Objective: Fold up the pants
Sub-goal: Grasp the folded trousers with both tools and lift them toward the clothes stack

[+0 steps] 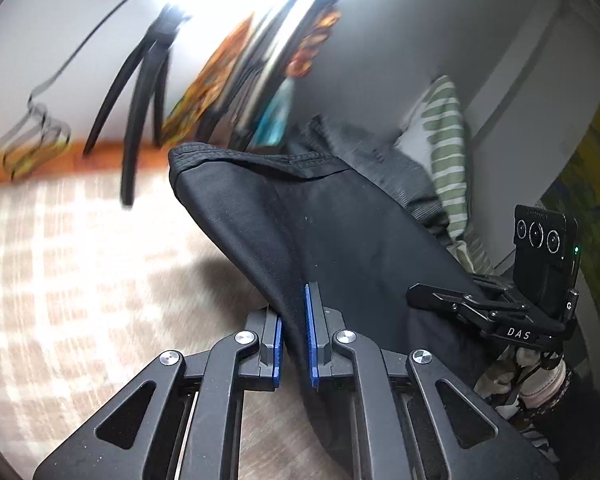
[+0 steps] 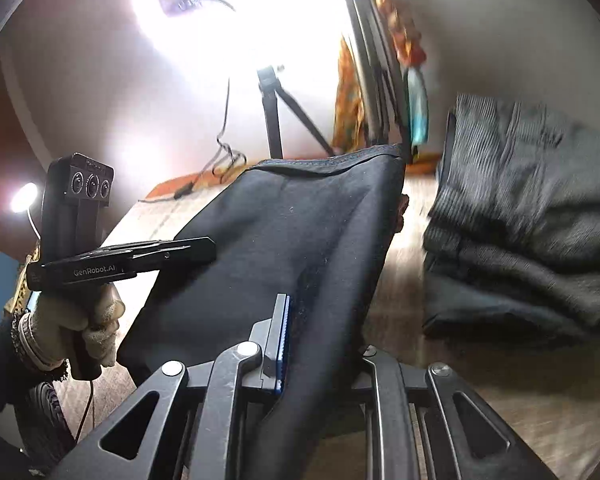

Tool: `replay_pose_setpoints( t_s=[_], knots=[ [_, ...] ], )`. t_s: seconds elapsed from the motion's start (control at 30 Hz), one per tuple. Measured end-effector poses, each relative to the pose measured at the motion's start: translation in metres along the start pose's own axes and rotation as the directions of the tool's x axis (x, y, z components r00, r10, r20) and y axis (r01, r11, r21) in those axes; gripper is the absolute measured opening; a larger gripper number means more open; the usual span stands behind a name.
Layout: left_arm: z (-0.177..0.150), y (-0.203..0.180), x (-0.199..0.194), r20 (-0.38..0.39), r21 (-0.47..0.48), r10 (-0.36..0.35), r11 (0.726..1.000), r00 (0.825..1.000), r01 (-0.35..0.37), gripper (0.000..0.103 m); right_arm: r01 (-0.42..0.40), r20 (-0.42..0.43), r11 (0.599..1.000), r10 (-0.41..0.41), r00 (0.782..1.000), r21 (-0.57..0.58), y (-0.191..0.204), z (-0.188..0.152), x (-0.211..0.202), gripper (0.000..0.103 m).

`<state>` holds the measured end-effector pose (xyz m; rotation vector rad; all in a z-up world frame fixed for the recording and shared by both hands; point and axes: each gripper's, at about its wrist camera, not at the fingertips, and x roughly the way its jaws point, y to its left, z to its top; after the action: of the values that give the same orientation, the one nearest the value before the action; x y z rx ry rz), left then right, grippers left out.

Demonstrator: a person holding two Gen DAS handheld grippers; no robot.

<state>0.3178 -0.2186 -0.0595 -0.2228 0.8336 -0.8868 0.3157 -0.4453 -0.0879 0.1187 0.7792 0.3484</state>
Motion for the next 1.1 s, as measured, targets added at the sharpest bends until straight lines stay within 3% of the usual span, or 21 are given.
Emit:
replay_pose_setpoints(
  t_s=[0.33,0.7,0.93,1.1],
  knots=[
    [0.062,-0.052,0.022,0.065,0.105,-0.066,0.993,0.996,0.059,0.008,0.119,0.114,0.989,-0.109,0.988,-0.085,-0.023,0.042,-0.059,0.014],
    [0.111,-0.106,0.089,0.088,0.178,-0.116,0.979,0.989,0.099,0.008,0.293,0.146,0.948,-0.274,0.951,-0.126,-0.094,0.082,-0.104,0.014],
    [0.128,-0.116,0.134,0.064,0.199,-0.088,0.977,0.994,0.074,0.008,0.340,0.141,0.930,-0.321,0.936,-0.141,-0.137,0.092,-0.104,0.014],
    [0.131,-0.108,0.167,0.037,0.162,-0.057,0.986,0.998,0.050,0.008,0.318,0.117,0.944,-0.307,0.945,-0.087,-0.173,0.095,-0.082,0.014]
  ],
)
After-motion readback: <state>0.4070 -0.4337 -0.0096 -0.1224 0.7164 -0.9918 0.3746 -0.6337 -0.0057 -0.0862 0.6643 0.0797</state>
